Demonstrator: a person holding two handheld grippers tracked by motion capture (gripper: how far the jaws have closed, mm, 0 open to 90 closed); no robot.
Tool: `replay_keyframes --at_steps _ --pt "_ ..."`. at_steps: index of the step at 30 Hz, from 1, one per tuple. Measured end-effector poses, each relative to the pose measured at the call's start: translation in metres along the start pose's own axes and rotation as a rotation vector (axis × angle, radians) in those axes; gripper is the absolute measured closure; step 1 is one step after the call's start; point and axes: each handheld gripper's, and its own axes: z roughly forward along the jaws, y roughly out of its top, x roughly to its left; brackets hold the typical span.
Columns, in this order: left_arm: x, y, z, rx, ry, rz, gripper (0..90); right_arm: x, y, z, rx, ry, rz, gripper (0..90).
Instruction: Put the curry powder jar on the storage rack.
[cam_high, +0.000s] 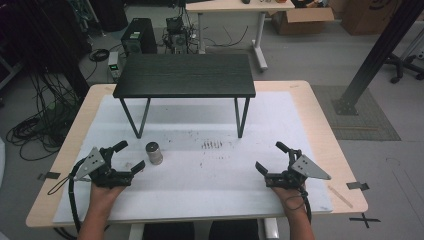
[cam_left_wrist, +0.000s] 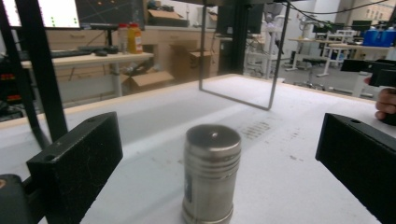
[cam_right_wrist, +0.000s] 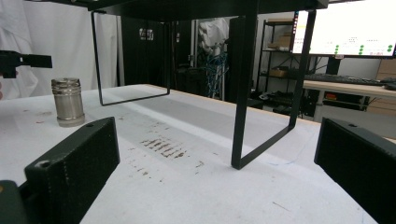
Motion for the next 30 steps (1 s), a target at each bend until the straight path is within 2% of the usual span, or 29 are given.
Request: replay_keyframes --at_steps 9,12,19,23,28,30 --pt "0.000 0.021 0.012 0.048 -0.015 0.027 1.2 0.000 0.000 0.000 -0.003 0.001 0.000 0.0" --pt "0.002 0.026 0.019 0.107 -0.019 0.043 1.2 0.000 0.000 0.000 -0.004 0.001 0.000 0.0" --pt "0.004 0.031 0.027 0.137 -0.028 0.045 1.2 0.000 0.000 0.000 -0.005 0.000 0.001 0.0" --pt "0.007 0.032 0.035 0.202 -0.056 0.036 0.5 0.000 0.000 -0.001 -0.005 0.000 0.001 0.0" --pt "0.007 0.029 0.046 0.264 -0.067 0.025 0.5 0.000 0.000 -0.001 -0.006 0.000 0.002 0.0" --pt "0.007 0.028 0.048 0.273 -0.066 0.029 0.5 0.000 0.000 -0.001 -0.006 0.000 0.003 0.0"
